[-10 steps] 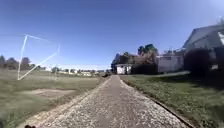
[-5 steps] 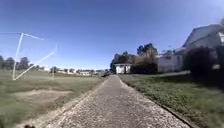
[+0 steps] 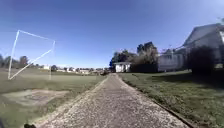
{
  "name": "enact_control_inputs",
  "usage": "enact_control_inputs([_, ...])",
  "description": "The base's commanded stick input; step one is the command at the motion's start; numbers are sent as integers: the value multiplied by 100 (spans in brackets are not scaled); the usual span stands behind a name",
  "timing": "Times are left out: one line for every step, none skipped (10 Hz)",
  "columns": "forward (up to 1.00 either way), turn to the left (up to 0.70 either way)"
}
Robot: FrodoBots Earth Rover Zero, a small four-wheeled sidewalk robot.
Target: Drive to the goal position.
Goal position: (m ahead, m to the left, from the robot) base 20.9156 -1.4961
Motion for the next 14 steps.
enact_control_inputs([50,0])
enact_control_inputs([50,0])
enact_control_inputs([50,0])
enact_control_inputs([50,0])
enact_control_inputs([50,0])
enact_control_inputs([50,0])
enact_control_inputs([50,0])
enact_control_inputs([50,0])
enact_control_inputs([50,0])
enact_control_inputs([50,0])
enact_control_inputs([50,0])
enact_control_inputs([50,0])
enact_control_inputs([50,0])
enact_control_inputs([50,0])
